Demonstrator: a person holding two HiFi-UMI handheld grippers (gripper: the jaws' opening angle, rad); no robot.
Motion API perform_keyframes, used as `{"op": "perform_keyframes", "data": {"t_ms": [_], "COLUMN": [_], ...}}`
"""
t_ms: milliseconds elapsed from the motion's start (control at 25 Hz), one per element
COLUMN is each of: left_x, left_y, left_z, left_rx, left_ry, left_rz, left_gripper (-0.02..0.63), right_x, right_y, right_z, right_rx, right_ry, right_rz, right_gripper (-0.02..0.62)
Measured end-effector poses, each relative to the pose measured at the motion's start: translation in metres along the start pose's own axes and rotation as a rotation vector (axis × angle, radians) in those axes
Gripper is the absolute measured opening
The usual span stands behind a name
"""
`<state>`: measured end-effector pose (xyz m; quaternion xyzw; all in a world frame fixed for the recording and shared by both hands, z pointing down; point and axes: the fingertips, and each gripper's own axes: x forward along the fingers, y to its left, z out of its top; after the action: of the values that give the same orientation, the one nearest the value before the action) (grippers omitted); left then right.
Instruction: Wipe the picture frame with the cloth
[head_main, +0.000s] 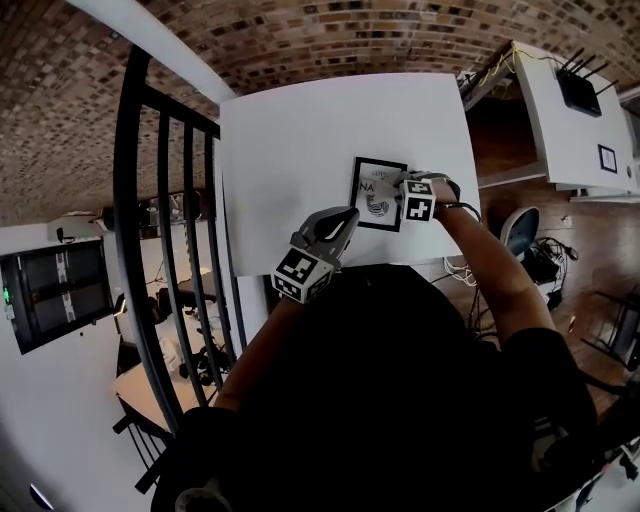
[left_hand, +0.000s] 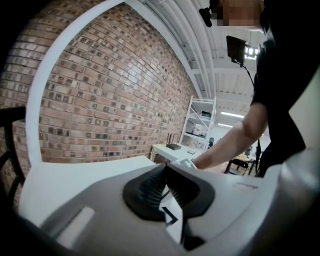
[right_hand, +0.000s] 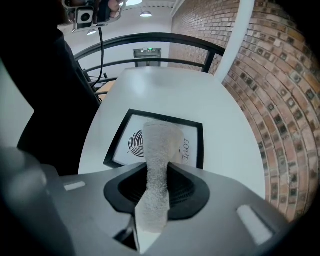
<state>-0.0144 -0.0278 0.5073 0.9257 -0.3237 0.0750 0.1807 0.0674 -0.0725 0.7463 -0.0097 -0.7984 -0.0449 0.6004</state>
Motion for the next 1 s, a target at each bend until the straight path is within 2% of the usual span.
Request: {"op": "perform_keyframes", "data": {"t_ms": [160,320,640,840,1000], "left_x": [0.004,0.003,-0.001,-0.007,-0.013], "left_y": [-0.005,-0.005,-0.006,-0.002,0.002], "left_z": [0.001,0.000,-0.001,-0.006,-0.005], "left_rx": [0.003,0.005,0.004,-0.009,-0.014], "left_ry": [0.002,0.000,-0.002,0.004,-0.008], "left_rz": [-0.009,-0.006,0.015,0.037,0.047], "left_gripper": [0.000,0.000,0.000,0.000,0.000], "right_x": [-0.006,-0.013,-0.022,-0.005,0.008], "right_y": [-0.001,-0.010,-0.017,-0.006,0.011], "right_z": [-0.013,-0.005,0.063,0.089,0.095], "right_rx": [0.022,0.028,0.032,0.017,0.003], "right_ry": [0.012,-0.012,-0.137,-0.132,-0.107], "right_rz": [-0.008,-0.041,-0.046,-0.033,0.002], "right_gripper": [0.096,0.097,0.097,0.097,0.097]}}
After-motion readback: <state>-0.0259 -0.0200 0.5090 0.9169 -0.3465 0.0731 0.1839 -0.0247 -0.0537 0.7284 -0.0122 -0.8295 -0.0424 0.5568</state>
